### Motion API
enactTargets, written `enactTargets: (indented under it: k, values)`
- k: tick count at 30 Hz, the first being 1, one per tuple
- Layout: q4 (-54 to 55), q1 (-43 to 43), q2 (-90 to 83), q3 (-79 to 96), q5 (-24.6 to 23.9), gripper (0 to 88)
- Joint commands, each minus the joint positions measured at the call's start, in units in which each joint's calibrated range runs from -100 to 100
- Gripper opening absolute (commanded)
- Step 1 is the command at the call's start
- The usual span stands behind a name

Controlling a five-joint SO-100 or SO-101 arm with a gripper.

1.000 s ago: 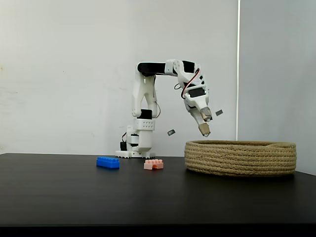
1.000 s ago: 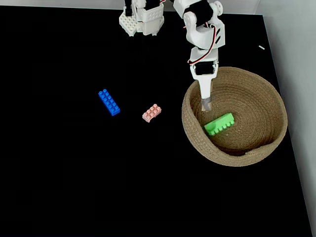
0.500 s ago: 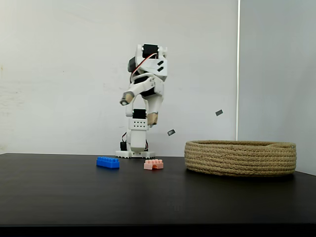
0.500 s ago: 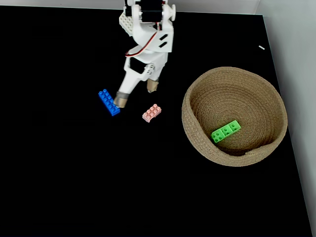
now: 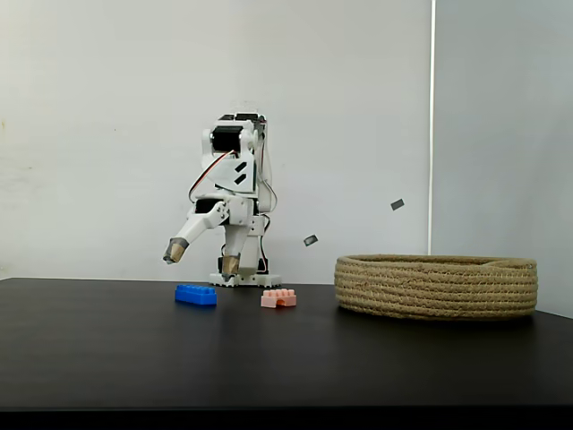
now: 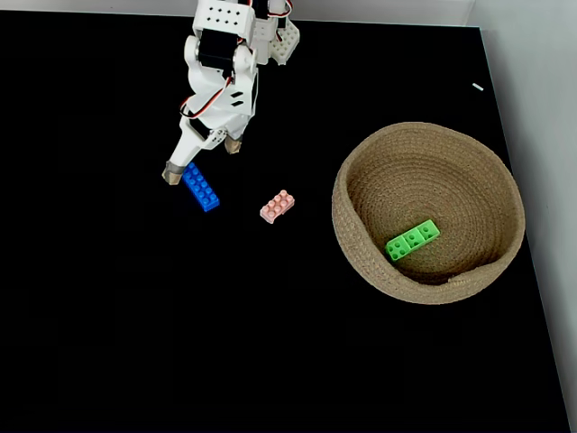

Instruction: Place the lego blocks in the tray

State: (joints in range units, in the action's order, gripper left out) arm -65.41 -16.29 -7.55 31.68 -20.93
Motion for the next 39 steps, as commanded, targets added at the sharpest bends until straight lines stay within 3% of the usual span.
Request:
enactTargets:
  k: [1, 20, 24, 26, 27, 28, 32, 39]
  values:
    - [4.1, -1.4, -4.9, 3.4, 0.8, 45.6]
    - [12.4, -5.3, 2.5, 4.0, 4.6, 43.8]
    - [13.5, -5.2, 4.4, 3.9, 6.8, 30.1]
    - [15.0, -5.2, 5.1, 4.0, 8.1, 15.8]
    - [15.6, -5.1, 5.4, 4.0, 8.6, 4.3]
    - [15.8, -5.0, 5.5, 3.9, 8.9, 0.2]
    - [14.6, -4.2, 5.2, 2.0, 8.4, 0.1]
    - [-7.1, 5.8, 1.2, -17.1, 5.7, 0.0]
